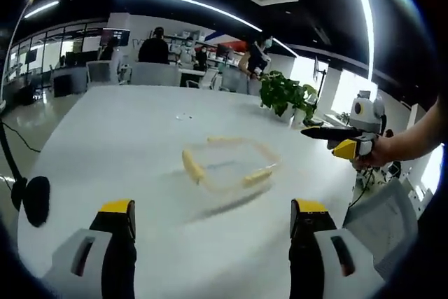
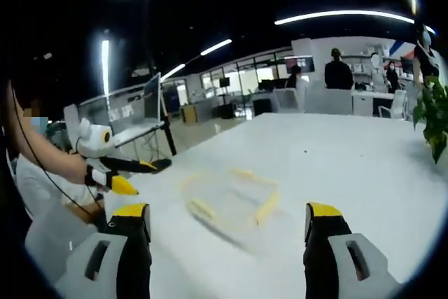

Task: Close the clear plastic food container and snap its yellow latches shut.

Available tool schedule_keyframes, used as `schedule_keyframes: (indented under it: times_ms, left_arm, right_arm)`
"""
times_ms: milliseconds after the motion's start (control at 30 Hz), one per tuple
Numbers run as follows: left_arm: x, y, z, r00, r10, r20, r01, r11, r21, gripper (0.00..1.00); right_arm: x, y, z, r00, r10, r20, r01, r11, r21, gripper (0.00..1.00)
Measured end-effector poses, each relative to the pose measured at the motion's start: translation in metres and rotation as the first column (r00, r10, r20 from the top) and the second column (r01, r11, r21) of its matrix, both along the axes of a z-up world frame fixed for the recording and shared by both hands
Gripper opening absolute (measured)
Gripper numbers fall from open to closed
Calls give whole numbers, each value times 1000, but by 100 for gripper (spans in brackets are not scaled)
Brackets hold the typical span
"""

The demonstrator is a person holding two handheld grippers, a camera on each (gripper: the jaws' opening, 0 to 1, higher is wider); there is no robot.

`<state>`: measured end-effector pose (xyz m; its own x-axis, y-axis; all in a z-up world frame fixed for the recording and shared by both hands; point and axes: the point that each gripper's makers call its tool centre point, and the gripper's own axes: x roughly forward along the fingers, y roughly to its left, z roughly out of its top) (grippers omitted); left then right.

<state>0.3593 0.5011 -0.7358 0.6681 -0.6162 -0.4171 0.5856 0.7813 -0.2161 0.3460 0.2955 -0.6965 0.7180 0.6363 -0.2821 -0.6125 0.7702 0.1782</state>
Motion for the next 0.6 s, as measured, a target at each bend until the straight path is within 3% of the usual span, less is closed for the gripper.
schedule_keyframes:
  times_ms: [100,600]
  left_arm:
    - [-5,3,-3,1000,-4,1,4,1000,25,89]
    - [-18,7,-1,999,38,-4,-38,999,-19,90]
  right_arm:
    - [-4,-3,-3,1000,-6,-7,6,1000,5,92]
    - [-18,-3,0,1000,-19,-4,19,1000,22,93]
